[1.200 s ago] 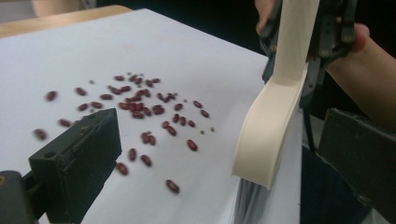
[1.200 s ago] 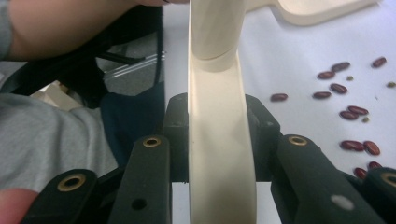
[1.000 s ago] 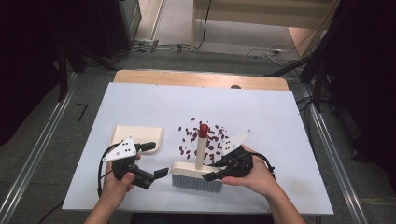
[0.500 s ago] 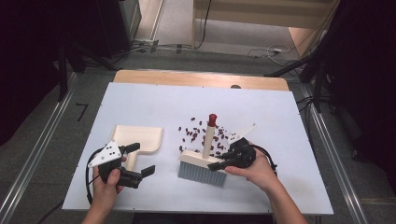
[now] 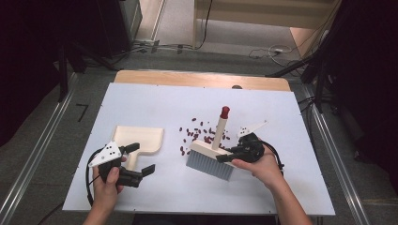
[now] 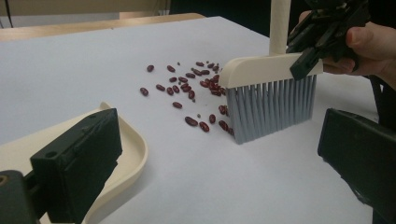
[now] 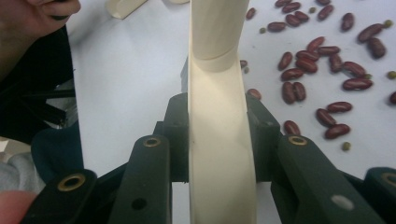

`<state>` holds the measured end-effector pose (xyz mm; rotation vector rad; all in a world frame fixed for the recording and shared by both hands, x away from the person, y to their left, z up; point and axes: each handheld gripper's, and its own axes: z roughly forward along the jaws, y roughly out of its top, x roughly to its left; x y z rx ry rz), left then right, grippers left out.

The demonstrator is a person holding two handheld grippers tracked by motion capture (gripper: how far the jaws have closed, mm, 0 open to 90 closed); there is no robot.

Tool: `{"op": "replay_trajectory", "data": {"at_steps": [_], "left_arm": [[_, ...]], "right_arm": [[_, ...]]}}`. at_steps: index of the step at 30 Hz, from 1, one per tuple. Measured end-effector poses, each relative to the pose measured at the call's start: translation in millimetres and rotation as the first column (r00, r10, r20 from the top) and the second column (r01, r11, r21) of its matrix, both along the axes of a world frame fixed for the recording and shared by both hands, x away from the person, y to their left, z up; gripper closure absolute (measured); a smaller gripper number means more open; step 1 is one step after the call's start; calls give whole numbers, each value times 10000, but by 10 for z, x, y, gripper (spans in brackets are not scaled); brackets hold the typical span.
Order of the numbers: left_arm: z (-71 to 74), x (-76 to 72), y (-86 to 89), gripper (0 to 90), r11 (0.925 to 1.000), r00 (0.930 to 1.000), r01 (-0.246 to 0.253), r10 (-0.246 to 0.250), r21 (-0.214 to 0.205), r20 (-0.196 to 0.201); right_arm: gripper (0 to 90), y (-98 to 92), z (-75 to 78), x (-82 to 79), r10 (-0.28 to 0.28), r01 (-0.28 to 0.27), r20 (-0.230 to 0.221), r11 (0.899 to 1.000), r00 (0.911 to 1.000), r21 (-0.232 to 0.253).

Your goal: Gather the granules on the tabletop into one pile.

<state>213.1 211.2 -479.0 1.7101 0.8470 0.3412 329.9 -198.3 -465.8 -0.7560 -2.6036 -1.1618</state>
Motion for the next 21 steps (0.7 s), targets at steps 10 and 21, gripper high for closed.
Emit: {"op": "replay_trajectory", "data": {"at_steps": [10,21], "left_arm": [[-16,9,23,0,10000,10000,-85,85,-16,-4],[-15,12,59,17,9999,9999,-114,114,55,27]], "right_arm": [[651,-92,13,59,-636,636,177,9980,9978,6],[651,-157,47,74,-1205,1204,340,9927,9921,46]]}}
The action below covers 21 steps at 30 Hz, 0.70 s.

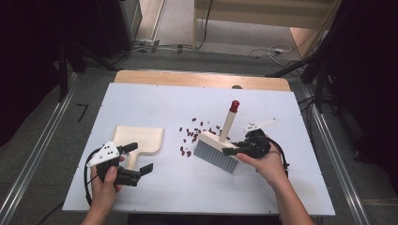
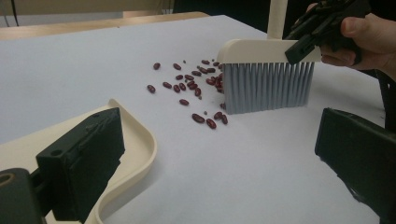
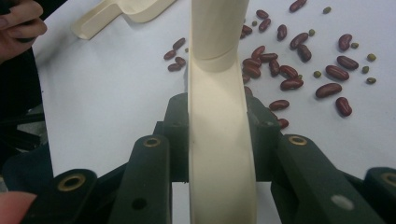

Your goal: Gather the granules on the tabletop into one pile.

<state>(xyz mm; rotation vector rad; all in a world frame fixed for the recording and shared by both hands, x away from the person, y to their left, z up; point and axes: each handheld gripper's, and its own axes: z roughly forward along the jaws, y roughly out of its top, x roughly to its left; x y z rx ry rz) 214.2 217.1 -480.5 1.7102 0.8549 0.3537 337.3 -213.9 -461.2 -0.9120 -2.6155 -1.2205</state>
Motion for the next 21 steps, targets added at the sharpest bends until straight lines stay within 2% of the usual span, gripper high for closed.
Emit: {"op": "replay_trajectory", "data": {"at_steps": [1,4,9,14,18,21], "left_arm": [[2,2,3,17,10000,10000,33,-33,16,-25],[10,1,0,16,9998,9999,99,-98,200,-49],[13,-11,-3,16,9995,10000,42,-41,327,-51],[35,-21,21,16,9996,10000,-50,53,295,-79],[37,-31,35,16,9999,9998,-113,114,67,-179],[35,-48,43,16,9999,9997,-141,143,92,-176]], "right_arm": [[651,-3,28,-13,-55,56,-92,9999,9999,151],[651,17,104,-57,-45,44,51,9998,10000,185],[651,98,197,-132,-23,12,171,9980,9999,632],[651,295,186,-221,85,-97,139,9960,9999,887],[651,469,137,-271,-83,77,57,9947,9999,1028],[651,537,101,-272,-146,153,-71,9936,9999,1121]]}}
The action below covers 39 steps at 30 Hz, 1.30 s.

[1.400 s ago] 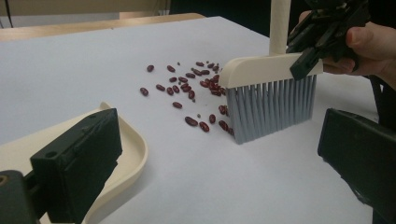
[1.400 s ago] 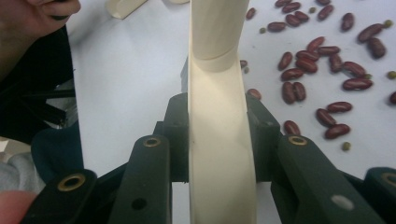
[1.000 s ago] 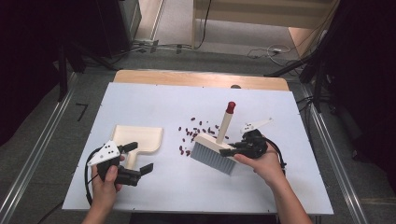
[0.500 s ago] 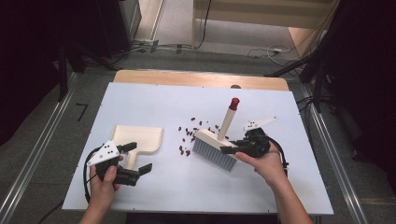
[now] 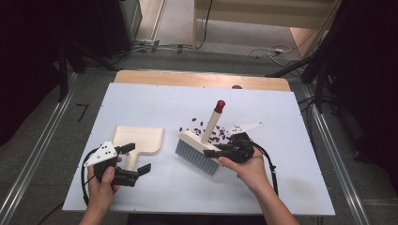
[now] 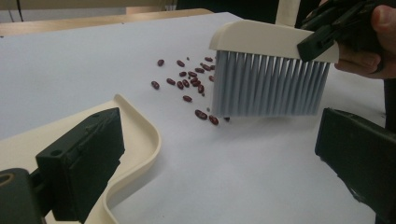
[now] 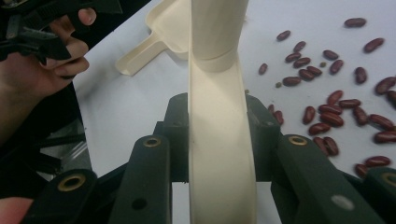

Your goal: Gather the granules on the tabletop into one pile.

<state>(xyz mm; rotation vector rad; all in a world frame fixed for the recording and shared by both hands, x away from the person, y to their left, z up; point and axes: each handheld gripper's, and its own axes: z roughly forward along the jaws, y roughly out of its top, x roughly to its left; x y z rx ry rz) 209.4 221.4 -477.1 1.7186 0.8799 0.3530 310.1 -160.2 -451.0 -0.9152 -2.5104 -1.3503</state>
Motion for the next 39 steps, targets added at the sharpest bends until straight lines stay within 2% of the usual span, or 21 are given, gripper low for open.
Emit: {"op": "replay_trajectory", "data": {"at_steps": [1,4,5,7,9,14,32,35,39], "left_arm": [[-3,-9,0,16,10000,10000,-30,30,15,-1],[-22,-41,1,16,9998,10000,-54,53,173,28],[-36,-48,-3,16,9998,10000,-54,54,166,15],[-68,-55,-10,16,9997,10000,-10,11,242,-21],[-86,-54,-18,16,9998,10000,2,0,211,-85],[-82,-62,-12,16,9997,10000,-45,46,246,-22],[-127,-58,41,16,9994,9996,-262,264,213,-63],[-133,-51,51,16,9994,9995,-301,302,160,-98],[-144,-33,68,16,9992,9992,-364,366,140,-131]], "right_arm": [[651,59,-42,9,5,-5,-185,10000,9998,32],[651,97,-81,17,-109,106,-171,9998,9998,-159],[651,101,-126,40,-278,270,-292,9993,9992,-247],[651,91,-151,57,-363,353,-332,9989,9988,-300],[651,36,-208,111,-682,666,-535,9973,9962,-311],[651,-59,-253,181,-998,977,-654,9946,9929,-340],[651,-374,-218,305,-2174,2158,-294,9752,9756,-492],[651,-399,-206,302,-2244,2230,-256,9737,9742,-473],[651,-376,-155,244,-2109,2102,-191,9771,9773,-343]]}}
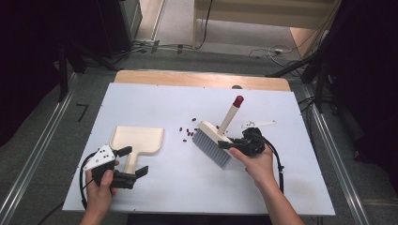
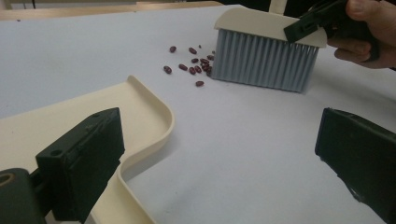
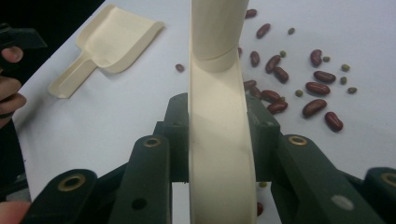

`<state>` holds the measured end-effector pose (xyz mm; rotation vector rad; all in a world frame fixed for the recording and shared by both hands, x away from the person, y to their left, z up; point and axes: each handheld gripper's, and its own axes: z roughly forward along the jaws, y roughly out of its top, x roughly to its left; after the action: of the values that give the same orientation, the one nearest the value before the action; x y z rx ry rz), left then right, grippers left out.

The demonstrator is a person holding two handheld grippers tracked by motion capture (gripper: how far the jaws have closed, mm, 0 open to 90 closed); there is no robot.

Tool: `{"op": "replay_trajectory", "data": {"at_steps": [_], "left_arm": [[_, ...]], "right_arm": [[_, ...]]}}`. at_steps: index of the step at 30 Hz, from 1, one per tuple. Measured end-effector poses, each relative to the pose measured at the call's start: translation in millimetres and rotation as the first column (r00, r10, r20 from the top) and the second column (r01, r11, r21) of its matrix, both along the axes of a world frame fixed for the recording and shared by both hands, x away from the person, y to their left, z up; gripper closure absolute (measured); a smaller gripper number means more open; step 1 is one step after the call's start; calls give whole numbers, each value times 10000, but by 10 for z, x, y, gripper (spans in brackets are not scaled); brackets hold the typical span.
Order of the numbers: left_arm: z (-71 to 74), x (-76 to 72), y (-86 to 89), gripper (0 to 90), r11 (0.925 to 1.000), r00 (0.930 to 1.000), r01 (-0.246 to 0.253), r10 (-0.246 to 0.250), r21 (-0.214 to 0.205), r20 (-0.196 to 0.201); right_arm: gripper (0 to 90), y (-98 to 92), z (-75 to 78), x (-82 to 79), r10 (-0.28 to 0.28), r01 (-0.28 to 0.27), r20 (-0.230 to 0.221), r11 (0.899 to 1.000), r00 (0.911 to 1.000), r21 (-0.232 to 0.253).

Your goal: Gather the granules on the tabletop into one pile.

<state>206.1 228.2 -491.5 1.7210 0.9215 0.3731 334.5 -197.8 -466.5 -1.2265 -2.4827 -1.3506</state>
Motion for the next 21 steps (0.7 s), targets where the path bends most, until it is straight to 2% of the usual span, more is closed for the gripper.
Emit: {"op": "replay_trajectory", "data": {"at_steps": [4,7,9,12,13,15,16,19,21], "left_arm": [[0,-5,23,16,10000,10000,-58,58,-61,7],[-3,-4,41,16,9998,9999,-152,152,-87,15],[-4,2,53,16,9997,9998,-202,203,-143,15],[1,1,51,16,9996,9998,-201,202,-193,58],[1,0,50,16,9997,9997,-209,210,-158,86],[-2,2,50,16,9998,9998,-174,175,-119,103],[-7,4,49,16,9998,9998,-180,181,-109,98],[-28,14,36,16,9998,9999,-98,98,-153,38],[-42,17,19,16,9999,10000,-28,28,-136,-3]], "right_arm": [[651,71,109,-66,255,-259,157,9992,9996,291],[651,137,157,-82,264,-274,310,9991,9992,308],[651,280,174,-66,190,-205,402,9991,9990,374],[651,450,151,-23,173,-184,274,9990,9995,397],[651,450,151,-23,173,-184,274,9990,9995,397],[651,607,123,11,111,-120,227,9992,9997,385],[651,607,123,11,111,-120,227,9992,9997,385],[651,773,59,60,-36,33,444,10000,9990,66],[650,804,37,77,-96,95,362,10000,9993,23]]}}
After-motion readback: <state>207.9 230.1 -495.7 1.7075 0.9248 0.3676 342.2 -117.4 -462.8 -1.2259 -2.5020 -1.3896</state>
